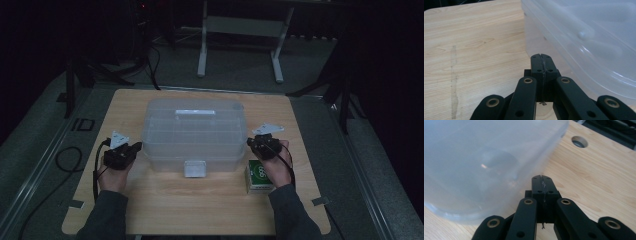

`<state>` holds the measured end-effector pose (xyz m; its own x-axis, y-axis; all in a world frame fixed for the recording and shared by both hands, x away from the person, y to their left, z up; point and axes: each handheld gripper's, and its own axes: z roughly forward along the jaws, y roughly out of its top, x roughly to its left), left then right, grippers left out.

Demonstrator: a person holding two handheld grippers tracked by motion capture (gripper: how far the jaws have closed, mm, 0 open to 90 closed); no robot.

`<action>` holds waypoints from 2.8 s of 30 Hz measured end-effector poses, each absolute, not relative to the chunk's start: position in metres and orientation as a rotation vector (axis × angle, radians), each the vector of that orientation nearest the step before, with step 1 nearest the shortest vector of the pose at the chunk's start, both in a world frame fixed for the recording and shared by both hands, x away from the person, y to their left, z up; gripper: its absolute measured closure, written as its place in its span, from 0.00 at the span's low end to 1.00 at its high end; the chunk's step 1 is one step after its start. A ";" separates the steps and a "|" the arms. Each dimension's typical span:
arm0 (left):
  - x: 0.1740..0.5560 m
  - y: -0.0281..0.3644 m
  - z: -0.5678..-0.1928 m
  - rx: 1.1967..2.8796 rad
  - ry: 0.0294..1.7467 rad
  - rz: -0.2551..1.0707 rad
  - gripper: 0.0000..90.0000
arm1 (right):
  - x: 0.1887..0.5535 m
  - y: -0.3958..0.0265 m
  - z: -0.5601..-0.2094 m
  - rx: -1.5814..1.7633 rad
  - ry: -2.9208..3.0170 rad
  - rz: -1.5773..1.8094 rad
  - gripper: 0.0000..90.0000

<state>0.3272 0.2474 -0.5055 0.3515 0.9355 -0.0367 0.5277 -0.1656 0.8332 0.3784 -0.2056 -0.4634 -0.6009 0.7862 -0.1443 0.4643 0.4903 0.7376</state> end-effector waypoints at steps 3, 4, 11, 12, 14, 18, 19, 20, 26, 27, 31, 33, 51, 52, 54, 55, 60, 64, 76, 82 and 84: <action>0.329 0.248 -0.505 1.823 1.268 0.642 1.00 | 0.372 -0.214 -0.462 1.038 2.253 0.933 0.91; 0.331 0.247 -0.505 1.826 1.262 0.642 1.00 | 0.371 -0.217 -0.461 1.041 2.239 0.929 0.87; 0.346 0.242 -0.495 1.842 1.213 0.645 1.00 | 0.362 -0.238 -0.455 1.066 2.191 0.942 0.74; 0.349 0.242 -0.494 1.840 1.215 0.640 1.00 | 0.361 -0.240 -0.455 1.077 2.185 0.940 0.74; 0.353 0.243 -0.492 1.834 1.215 0.629 1.00 | 0.361 -0.246 -0.457 1.098 2.180 0.946 0.72; 0.360 0.242 -0.490 1.848 1.218 0.635 1.00 | 0.363 -0.256 -0.461 1.125 2.179 0.959 0.70; 0.362 0.242 -0.489 1.847 1.218 0.636 1.00 | 0.363 -0.257 -0.461 1.129 2.180 0.961 0.69; 0.362 0.242 -0.489 1.847 1.218 0.636 1.00 | 0.363 -0.257 -0.461 1.129 2.180 0.961 0.69; 0.372 0.235 -0.487 1.861 1.184 0.621 1.00 | 0.366 -0.261 -0.461 1.139 2.174 0.972 0.69; 0.373 0.233 -0.486 1.858 1.180 0.621 1.00 | 0.367 -0.261 -0.461 1.140 2.175 0.973 0.69; 0.378 0.226 -0.484 1.855 1.167 0.615 1.00 | 0.369 -0.259 -0.463 1.137 2.180 0.974 0.69; 0.381 0.220 -0.483 1.860 1.158 0.611 1.00 | 0.371 -0.258 -0.463 1.139 2.178 0.982 0.69; 0.345 0.229 -0.501 1.849 1.229 0.619 0.85 | 0.367 -0.251 -0.393 1.057 2.059 1.167 0.62; 0.339 0.232 -0.504 1.832 1.247 0.618 0.84 | 0.368 -0.247 -0.389 1.045 2.073 1.190 0.61; 0.332 0.235 -0.508 1.812 1.269 0.610 0.83 | 0.370 -0.237 -0.382 1.029 2.100 1.220 0.59; 0.328 0.236 -0.510 1.812 1.276 0.611 0.83 | 0.372 -0.231 -0.380 1.014 2.112 1.224 0.58; 0.313 0.234 -0.515 1.837 1.285 0.607 0.81 | 0.379 -0.207 -0.373 0.957 2.156 1.224 0.56; 0.299 0.229 -0.514 1.842 1.262 0.606 0.80 | 0.385 -0.180 -0.370 0.901 2.220 1.199 0.55; 0.275 0.211 -0.514 1.881 1.176 0.576 0.79 | 0.414 -0.132 -0.377 0.896 2.347 1.102 0.62; 0.275 0.209 -0.515 1.891 1.166 0.564 0.80 | 0.421 -0.125 -0.384 0.924 2.373 1.073 0.78; 0.276 0.209 -0.515 1.891 1.166 0.562 0.80 | 0.421 -0.125 -0.383 0.912 2.370 1.061 0.81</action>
